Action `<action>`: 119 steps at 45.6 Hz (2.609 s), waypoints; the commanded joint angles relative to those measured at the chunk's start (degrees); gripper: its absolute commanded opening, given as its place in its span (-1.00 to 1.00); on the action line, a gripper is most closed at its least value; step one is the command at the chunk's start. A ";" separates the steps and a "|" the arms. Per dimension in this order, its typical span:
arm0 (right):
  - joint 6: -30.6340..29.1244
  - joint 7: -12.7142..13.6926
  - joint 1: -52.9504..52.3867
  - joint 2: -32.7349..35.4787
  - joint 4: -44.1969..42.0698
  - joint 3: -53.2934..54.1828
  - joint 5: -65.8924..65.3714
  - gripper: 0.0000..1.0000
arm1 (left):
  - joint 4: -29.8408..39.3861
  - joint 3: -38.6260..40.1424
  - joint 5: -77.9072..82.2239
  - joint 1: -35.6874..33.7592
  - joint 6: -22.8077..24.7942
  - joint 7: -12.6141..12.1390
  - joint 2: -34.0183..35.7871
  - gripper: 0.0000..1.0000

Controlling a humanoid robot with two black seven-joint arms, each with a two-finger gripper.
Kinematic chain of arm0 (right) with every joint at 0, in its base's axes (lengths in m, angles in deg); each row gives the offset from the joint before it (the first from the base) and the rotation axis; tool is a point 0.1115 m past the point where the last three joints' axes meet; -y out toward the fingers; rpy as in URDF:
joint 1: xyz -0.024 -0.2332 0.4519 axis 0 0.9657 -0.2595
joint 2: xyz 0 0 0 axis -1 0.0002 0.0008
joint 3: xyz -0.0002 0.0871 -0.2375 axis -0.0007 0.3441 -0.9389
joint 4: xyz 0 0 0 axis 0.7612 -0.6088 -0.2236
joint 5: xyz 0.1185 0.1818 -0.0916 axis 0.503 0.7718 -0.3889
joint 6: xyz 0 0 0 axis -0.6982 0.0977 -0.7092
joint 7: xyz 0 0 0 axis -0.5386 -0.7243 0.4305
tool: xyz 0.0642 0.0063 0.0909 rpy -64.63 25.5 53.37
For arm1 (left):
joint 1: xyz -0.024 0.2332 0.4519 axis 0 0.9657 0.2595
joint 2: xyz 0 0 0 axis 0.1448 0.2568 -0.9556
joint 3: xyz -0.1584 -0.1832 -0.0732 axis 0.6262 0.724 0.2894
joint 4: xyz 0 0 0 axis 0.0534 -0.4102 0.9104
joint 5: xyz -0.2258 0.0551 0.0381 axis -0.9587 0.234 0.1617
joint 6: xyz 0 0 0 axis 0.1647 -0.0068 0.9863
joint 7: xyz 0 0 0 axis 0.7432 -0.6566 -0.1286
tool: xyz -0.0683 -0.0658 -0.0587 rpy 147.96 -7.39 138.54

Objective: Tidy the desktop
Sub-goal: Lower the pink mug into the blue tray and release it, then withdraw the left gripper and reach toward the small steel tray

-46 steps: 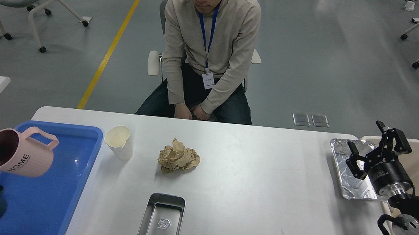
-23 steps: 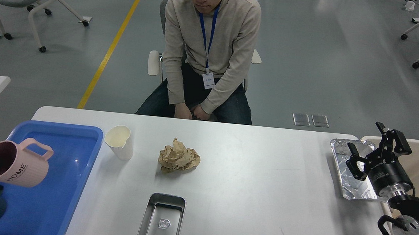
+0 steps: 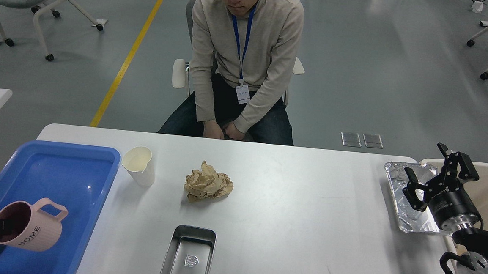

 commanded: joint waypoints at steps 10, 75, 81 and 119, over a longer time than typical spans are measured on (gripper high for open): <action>0.00 0.00 -0.07 -0.18 -0.01 0.01 0.00 1.00 | -7.00 -1.99 -0.35 2.40 -2.44 0.33 -4.63 -0.98; 0.00 0.00 -0.16 -0.09 0.08 0.01 0.00 1.00 | -8.24 2.14 -5.45 2.84 -3.32 1.38 -8.94 0.68; 0.00 0.00 -0.16 0.00 0.17 0.01 0.00 1.00 | -3.23 5.48 -5.36 2.75 -3.32 1.65 -6.75 0.72; -0.09 0.08 0.02 0.00 0.35 0.01 0.00 1.00 | 11.98 16.21 -5.71 -0.15 -4.20 1.74 4.68 0.80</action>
